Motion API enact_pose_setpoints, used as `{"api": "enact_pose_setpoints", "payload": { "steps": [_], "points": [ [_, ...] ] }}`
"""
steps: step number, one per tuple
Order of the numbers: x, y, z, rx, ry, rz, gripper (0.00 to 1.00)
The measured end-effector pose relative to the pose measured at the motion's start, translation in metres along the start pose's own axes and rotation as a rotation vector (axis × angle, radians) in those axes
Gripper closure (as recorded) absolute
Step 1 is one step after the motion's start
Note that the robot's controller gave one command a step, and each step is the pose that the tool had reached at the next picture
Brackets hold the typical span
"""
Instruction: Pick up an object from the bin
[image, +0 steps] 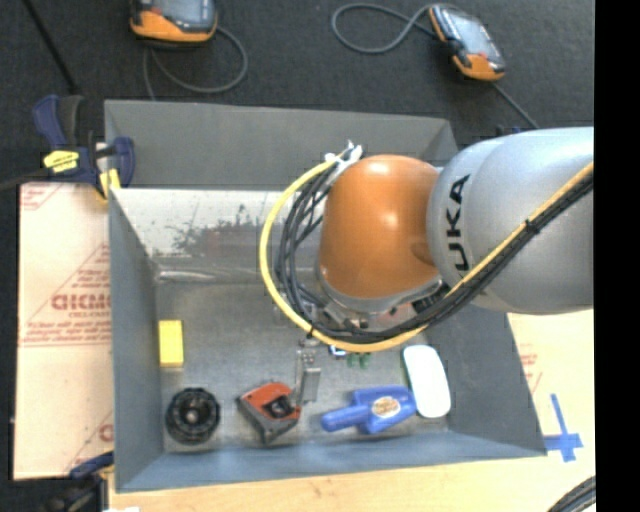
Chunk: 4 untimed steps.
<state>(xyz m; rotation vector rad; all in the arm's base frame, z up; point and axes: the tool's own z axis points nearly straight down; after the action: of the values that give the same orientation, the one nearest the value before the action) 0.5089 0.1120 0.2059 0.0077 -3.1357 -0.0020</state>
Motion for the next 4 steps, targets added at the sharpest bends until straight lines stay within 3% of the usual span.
{"api": "enact_pose_setpoints", "payload": {
  "steps": [1,2,3,4],
  "points": [
    [-0.002,0.0,-0.004,-0.001,-0.008,0.003,0.0],
    [0.014,0.003,0.051,0.002,-0.013,-0.069,0.0],
    [-0.018,0.013,0.088,-0.001,-0.01,0.006,0.0],
    [0.027,-0.004,0.124,0.002,-0.012,-0.131,0.0]
  ]
}}
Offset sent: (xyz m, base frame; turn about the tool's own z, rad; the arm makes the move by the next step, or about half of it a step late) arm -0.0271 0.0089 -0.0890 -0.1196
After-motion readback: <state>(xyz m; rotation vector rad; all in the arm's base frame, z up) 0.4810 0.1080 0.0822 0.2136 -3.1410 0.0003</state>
